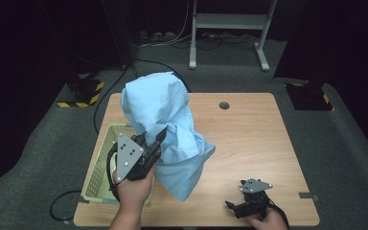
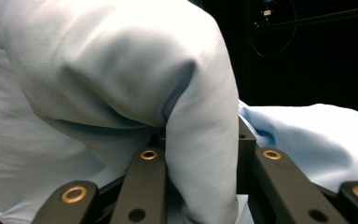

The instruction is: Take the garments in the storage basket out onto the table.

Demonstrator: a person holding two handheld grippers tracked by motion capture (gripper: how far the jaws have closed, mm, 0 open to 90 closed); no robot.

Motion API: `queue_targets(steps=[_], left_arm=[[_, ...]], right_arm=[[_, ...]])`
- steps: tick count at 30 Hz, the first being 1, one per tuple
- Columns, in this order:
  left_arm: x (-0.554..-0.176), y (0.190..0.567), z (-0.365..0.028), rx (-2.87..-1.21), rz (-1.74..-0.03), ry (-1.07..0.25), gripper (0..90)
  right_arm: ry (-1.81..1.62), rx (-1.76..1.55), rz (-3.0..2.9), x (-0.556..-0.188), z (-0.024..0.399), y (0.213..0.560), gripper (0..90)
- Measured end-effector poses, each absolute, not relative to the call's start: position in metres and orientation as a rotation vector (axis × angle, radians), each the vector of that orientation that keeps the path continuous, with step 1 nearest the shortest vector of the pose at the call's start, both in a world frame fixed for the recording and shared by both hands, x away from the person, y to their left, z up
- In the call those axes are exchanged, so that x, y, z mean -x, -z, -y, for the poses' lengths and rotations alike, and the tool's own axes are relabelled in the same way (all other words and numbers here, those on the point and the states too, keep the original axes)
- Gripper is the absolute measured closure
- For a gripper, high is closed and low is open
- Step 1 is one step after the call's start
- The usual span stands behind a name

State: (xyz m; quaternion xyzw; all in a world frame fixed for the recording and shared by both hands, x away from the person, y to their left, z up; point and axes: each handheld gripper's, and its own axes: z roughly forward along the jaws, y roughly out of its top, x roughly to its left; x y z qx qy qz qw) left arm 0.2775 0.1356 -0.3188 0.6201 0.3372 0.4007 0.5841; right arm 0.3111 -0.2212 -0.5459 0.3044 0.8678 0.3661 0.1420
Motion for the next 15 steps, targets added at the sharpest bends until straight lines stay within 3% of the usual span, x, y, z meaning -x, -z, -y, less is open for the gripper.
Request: queue_targets(steps=[15], left_arm=[[-0.285, 0.321, -0.113, -1.451, -0.756, -0.901, 73.8]], right_arm=[[-1.056, -0.878, -2.506, -0.311, 0.221, 0.546, 1.3]])
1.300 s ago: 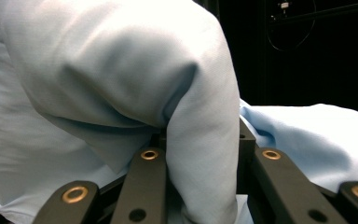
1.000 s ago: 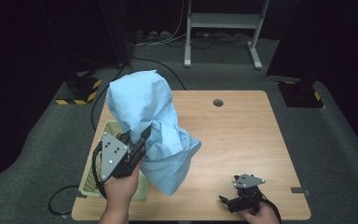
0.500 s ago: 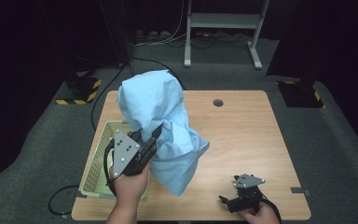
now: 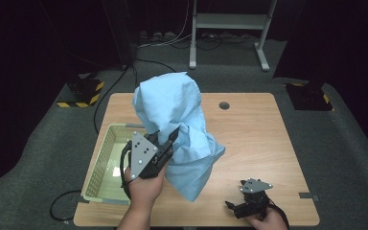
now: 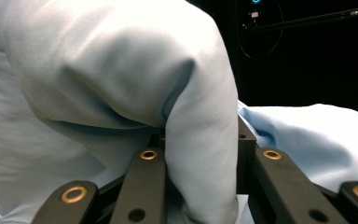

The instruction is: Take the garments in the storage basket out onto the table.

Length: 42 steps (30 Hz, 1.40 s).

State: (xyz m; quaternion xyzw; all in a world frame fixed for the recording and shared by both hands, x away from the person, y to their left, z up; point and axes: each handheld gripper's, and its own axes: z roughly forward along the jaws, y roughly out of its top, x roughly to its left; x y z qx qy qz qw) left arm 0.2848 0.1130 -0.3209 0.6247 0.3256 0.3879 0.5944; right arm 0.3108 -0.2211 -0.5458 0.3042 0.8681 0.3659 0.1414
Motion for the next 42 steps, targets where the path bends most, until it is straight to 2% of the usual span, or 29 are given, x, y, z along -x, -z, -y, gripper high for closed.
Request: queue_targets(steps=[18, 34, 42], left_arm=[[-0.298, 0.32, -0.083, -1.472, -0.717, -0.88, 73.6], [-0.327, 0.317, -0.059, -1.485, -0.715, -0.905, 73.7], [-0.339, 0.313, -0.051, -1.502, -0.708, -0.957, 73.7]], right_arm=[[-1.06, -0.876, -2.508, -0.311, 0.221, 0.546, 1.4], [-1.079, -0.883, -2.511, -0.311, 0.223, 0.546, 1.4], [-1.088, -0.887, -2.507, -0.311, 0.223, 0.545, 1.4]])
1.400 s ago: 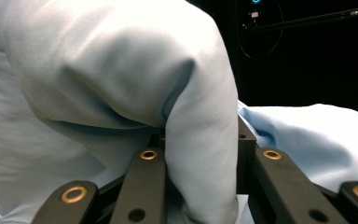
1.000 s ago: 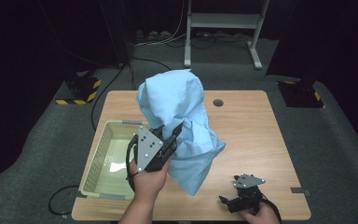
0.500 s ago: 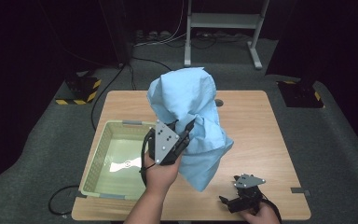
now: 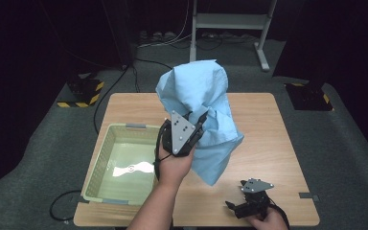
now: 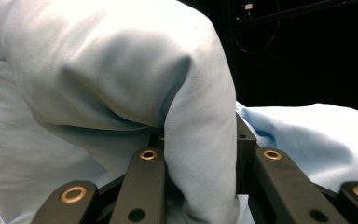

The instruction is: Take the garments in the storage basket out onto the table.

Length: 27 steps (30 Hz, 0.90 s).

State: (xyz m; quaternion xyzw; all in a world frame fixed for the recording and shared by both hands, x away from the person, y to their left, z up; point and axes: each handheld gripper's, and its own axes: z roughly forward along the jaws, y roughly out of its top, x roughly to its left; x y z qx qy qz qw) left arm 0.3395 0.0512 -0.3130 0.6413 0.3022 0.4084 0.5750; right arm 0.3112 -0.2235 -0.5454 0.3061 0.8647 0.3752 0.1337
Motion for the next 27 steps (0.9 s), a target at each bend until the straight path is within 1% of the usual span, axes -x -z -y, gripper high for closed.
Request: queue_targets(steps=[11, 18, 23, 27], left_arm=[[-0.351, 0.317, -0.043, -1.514, -0.723, -0.986, 73.7], [-0.358, 0.329, -0.034, -1.536, -0.729, -1.008, 73.7], [-0.364, 0.338, -0.031, -1.548, -0.745, -0.988, 73.7], [-0.365, 0.347, -0.027, -1.573, -0.737, -1.021, 73.6]], right_arm=[[-1.098, -0.89, -2.506, -0.311, 0.224, 0.545, 1.4], [-1.102, -0.894, -2.507, -0.311, 0.224, 0.545, 1.4], [-1.101, -0.891, -2.509, -0.311, 0.224, 0.545, 1.4], [-1.097, -0.886, -2.51, -0.311, 0.224, 0.545, 1.4]])
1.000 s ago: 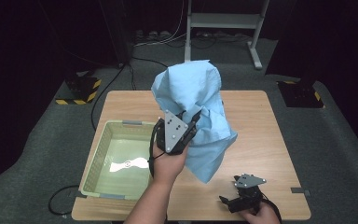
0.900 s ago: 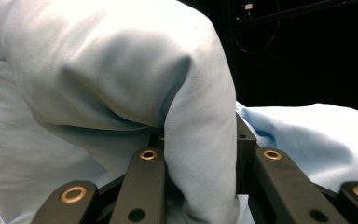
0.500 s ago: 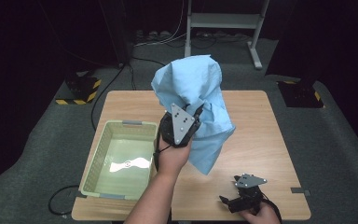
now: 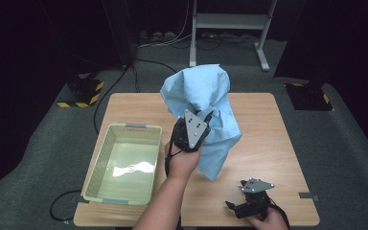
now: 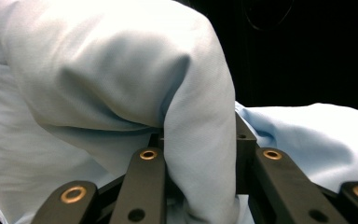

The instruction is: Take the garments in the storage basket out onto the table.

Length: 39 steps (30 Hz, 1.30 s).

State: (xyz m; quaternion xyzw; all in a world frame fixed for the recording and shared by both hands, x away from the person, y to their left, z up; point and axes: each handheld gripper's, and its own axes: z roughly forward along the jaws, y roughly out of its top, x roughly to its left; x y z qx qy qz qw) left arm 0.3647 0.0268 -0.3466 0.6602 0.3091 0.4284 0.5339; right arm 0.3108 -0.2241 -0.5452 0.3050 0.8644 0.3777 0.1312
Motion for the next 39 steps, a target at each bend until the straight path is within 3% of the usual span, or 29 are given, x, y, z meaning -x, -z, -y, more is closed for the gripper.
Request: queue_targets(steps=[12, 39], left_arm=[[-0.368, 0.379, -0.017, -1.654, -0.742, -1.063, 73.6], [-0.373, 0.447, 0.0, -1.764, -0.833, -0.908, 73.1]], right_arm=[[-1.098, -0.884, -2.512, -0.311, 0.224, 0.545, 1.4], [-1.096, -0.878, -2.513, -0.311, 0.224, 0.545, 1.4]])
